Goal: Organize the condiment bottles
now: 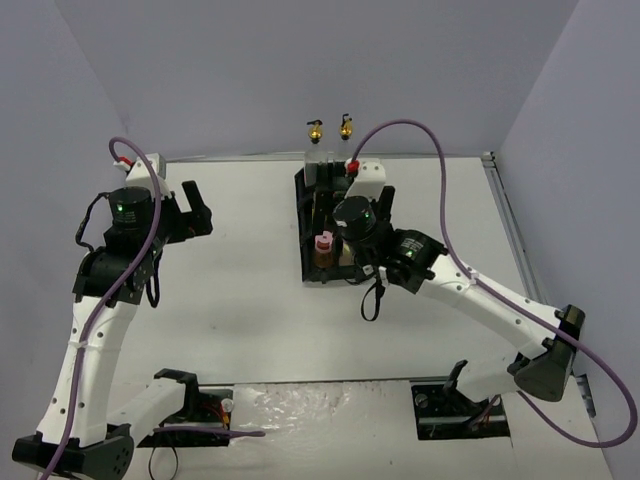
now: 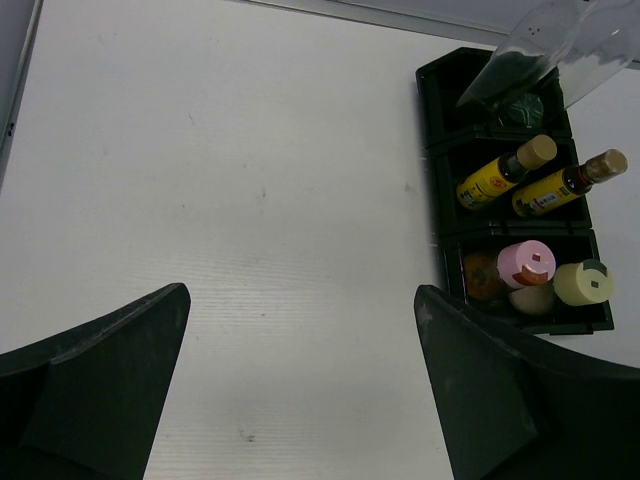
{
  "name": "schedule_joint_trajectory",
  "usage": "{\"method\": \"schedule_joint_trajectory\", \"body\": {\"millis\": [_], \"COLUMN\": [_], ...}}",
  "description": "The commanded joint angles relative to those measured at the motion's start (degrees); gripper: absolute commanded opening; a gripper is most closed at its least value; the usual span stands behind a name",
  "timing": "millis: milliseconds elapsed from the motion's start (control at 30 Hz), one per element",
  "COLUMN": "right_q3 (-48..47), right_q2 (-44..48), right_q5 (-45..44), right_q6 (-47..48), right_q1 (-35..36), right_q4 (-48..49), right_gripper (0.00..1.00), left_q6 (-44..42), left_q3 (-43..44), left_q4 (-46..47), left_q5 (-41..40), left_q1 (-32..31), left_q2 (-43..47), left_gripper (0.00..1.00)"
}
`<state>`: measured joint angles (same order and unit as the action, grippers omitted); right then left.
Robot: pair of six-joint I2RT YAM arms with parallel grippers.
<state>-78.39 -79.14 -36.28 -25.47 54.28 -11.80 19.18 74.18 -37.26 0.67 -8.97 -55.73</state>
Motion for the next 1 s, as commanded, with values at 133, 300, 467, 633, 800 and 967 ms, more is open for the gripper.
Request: {"method": "schedule_joint_trajectory", "body": {"millis": [133,300,467,633,800,967], "right_q3": [0.1,-0.4,0.3,1.7,2.5,2.2], "right_q2": [7.5,8.8,10.6,13.1,15.0,16.6], "right_q5": [2.8,9.9,13.6,16.7,17.1,16.1], "right_q6": [3.0,5.0,6.2,6.8,7.2,8.0], "right_q1": [-12.9,-21.8,-26.2,-29.1,-29.7,-29.7], "right_q4": [-0.1,-0.1,0.5,0.9,1.1,1.3], "right_gripper": [1.0,1.0,1.0,1.0,1.0,1.0], "left_q6": [-0.4,-1.1,-1.2,-1.2,-1.1,-1.7], "left_q3": [0.6,1.0,1.4,3.0,5.0,6.8], "left_q4": [0.9,0.0,0.0,0.3,0.2,-0.4], "left_q5": [0.0,-0.1,-0.1,-1.2,-1.2,-2.4], "left_q1": [0.3,0.3,0.2,0.1,-0.6,-2.2], "left_q2": [3.0,3.5,3.4,2.7,1.5,0.7], "left_gripper": [0.92,0.92,0.92,0.92,0.92,0.92]}}
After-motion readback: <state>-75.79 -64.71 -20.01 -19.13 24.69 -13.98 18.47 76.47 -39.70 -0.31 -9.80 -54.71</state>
